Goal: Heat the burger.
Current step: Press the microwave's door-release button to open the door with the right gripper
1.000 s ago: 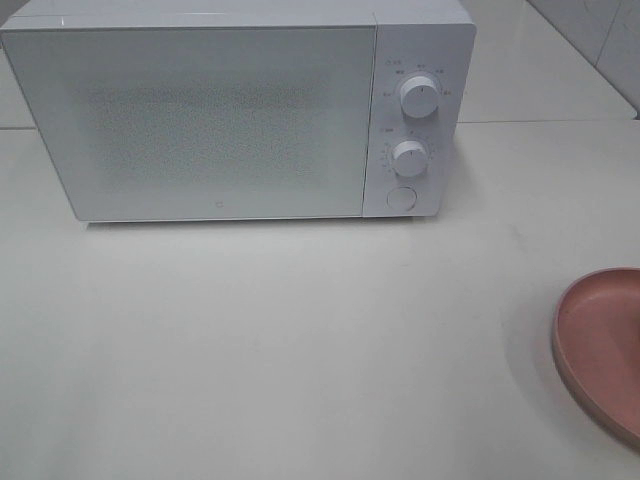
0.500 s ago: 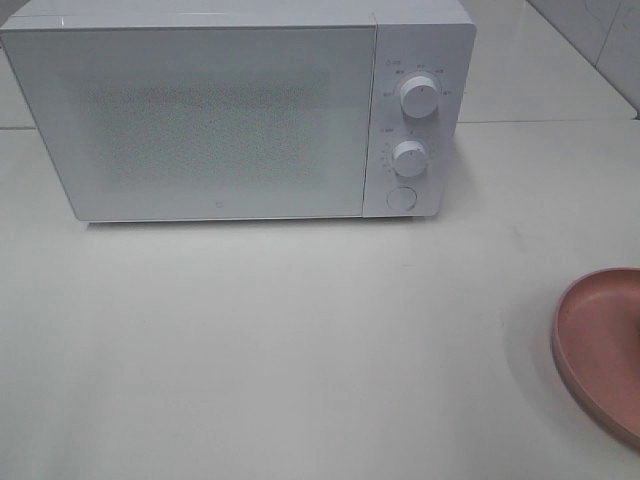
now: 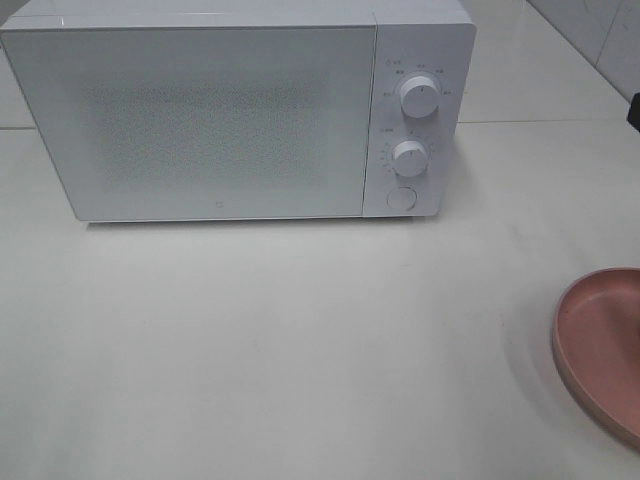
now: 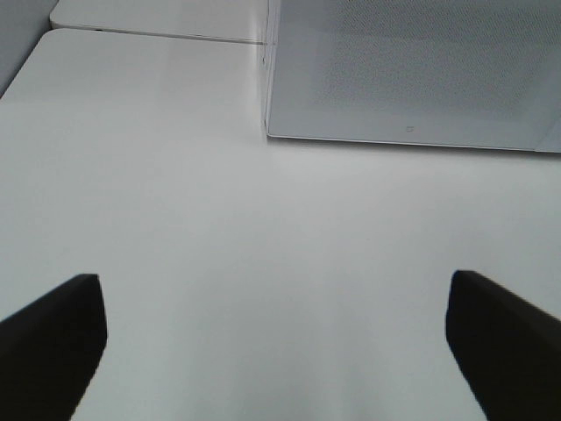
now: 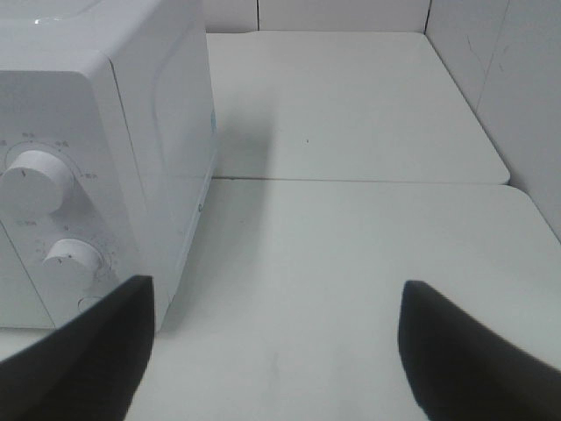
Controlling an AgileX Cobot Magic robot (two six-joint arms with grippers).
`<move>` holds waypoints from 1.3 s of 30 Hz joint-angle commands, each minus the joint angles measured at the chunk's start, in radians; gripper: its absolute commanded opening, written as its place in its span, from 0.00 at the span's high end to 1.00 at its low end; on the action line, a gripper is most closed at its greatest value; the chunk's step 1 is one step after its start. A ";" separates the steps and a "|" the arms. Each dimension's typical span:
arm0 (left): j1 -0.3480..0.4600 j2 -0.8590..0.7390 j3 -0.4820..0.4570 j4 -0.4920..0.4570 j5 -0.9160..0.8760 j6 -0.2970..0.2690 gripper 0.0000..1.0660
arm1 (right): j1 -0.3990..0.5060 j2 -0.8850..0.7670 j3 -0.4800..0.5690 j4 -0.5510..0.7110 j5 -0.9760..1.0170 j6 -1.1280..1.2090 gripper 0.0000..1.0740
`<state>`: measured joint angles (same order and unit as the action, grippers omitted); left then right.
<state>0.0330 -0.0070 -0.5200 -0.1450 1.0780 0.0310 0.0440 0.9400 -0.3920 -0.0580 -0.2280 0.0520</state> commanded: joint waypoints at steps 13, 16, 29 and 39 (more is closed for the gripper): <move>-0.002 -0.013 0.004 -0.003 -0.011 -0.003 0.08 | -0.005 0.325 0.104 0.089 -0.623 -0.124 0.32; -0.002 -0.013 0.004 -0.003 -0.011 -0.003 0.08 | 0.008 0.391 0.123 0.149 -0.722 -0.151 0.32; -0.002 -0.013 0.004 -0.003 -0.011 -0.003 0.08 | 0.333 0.591 0.136 0.484 -0.954 -0.252 0.32; -0.002 -0.013 0.004 -0.003 -0.011 -0.003 0.08 | 0.559 0.673 0.130 0.692 -1.046 -0.252 0.32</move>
<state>0.0330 -0.0070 -0.5200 -0.1450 1.0780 0.0310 0.5590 1.6030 -0.2580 0.5840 -1.2040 -0.1850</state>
